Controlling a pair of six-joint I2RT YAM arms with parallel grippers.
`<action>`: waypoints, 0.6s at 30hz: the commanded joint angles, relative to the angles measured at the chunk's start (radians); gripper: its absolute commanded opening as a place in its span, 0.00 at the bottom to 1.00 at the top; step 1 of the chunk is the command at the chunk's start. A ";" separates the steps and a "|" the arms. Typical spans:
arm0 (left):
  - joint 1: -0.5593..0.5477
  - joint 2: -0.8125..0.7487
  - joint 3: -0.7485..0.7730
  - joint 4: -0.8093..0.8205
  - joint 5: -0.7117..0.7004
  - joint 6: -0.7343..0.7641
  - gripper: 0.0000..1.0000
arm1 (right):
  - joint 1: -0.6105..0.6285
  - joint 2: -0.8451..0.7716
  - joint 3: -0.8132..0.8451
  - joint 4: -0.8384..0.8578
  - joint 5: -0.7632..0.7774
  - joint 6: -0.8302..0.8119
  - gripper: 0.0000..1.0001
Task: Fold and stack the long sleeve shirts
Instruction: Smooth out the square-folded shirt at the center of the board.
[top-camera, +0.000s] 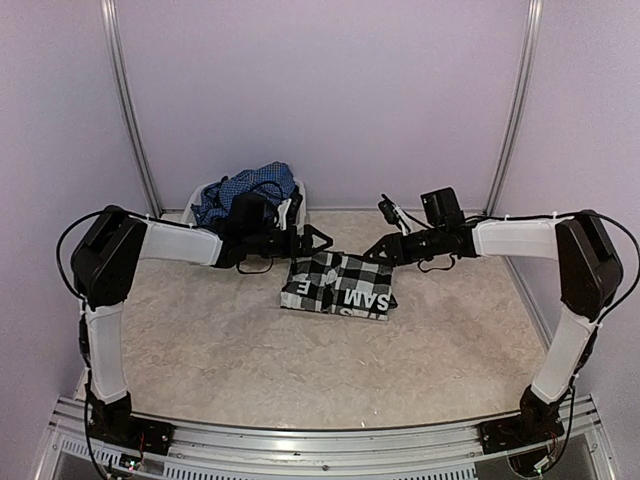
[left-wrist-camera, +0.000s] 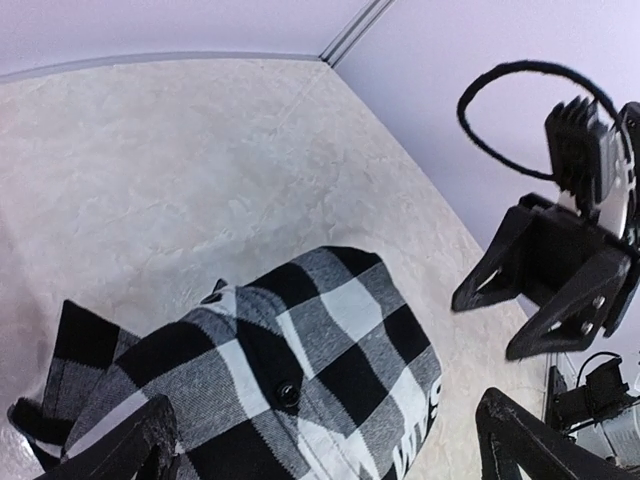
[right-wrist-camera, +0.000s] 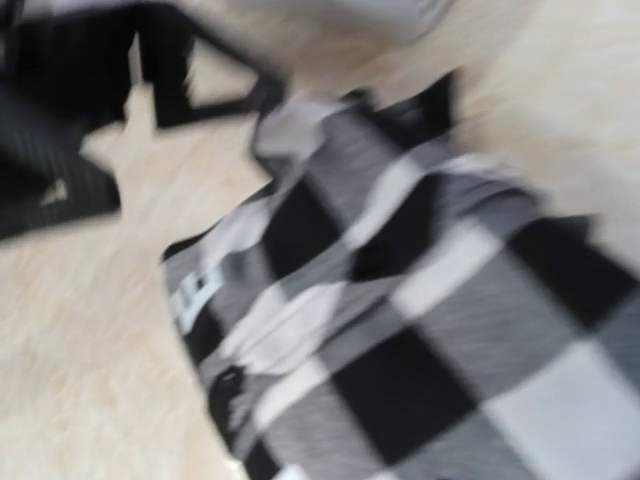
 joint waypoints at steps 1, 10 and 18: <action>0.002 0.057 0.096 0.001 0.082 -0.015 0.99 | 0.042 0.053 -0.025 0.024 -0.059 0.007 0.44; -0.004 0.256 0.229 -0.027 0.094 -0.052 0.99 | 0.046 0.237 -0.043 0.060 -0.074 -0.014 0.42; 0.033 0.302 0.164 -0.039 -0.036 -0.022 0.99 | 0.043 0.293 -0.037 0.052 -0.040 -0.042 0.43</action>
